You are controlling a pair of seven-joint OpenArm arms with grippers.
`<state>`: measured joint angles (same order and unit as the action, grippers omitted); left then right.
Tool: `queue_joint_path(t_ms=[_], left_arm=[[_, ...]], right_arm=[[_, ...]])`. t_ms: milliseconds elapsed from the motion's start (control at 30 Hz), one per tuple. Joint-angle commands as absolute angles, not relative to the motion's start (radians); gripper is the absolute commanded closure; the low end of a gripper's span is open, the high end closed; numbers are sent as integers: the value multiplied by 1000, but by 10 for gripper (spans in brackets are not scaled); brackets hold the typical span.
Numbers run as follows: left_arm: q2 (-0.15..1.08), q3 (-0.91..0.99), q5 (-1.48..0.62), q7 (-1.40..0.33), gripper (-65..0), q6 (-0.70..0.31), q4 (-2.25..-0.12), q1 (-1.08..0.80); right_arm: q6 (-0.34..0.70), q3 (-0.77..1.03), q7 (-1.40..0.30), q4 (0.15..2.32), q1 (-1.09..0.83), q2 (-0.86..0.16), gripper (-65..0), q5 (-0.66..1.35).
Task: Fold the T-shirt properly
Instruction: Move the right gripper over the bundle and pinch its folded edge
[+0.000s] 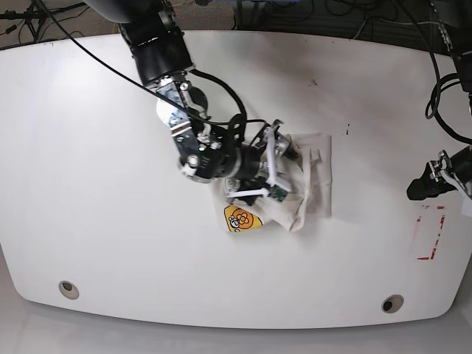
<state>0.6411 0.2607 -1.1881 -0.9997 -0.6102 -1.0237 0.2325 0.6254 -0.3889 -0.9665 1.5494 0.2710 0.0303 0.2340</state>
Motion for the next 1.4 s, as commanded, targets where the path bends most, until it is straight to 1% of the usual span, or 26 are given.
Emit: queue_joint_path(t_ms=[0,100,200,333,533,700,833,1033,1200,1367], left_arm=[[671,302,-1211,-978,-351,-618,-1041,220],[670,317,-1211,-978,-351,-618,-1041,203],[668,317,-1211,-978,-351,-618,-1041,200],[668,317,-1210,-978,-351,-618,-1041,199],[667,317,-1207,-977,-351,-618,-1041,199],[665,315,-1205,-975,-351,-618,-1041,199],[644,315,-1205,-974,-351,-618,-1041,199],[622,314,-1205,-975,-351,-618,-1041,199],[619,312,-1205,-975,-351,-616,-1041,199],[596,288,-1204,-975,-351,-616,-1041,199]], right_arm=[[628,-437,-929,1488,344,96,-436,200],[628,-450,-918,1386,390,154,-436,143],[628,-458,-874,1308,435,157,-436,120],[628,-513,-823,1257,496,157,-436,173],[628,-524,-869,1262,544,157,-436,223],[628,-521,-905,1360,535,157,-436,223],[628,-521,-924,1495,496,119,-436,222],[628,-519,-944,1623,463,53,-436,174],[628,-518,-934,1623,453,7,-436,85],[631,-509,-894,1566,447,-31,-436,10]])
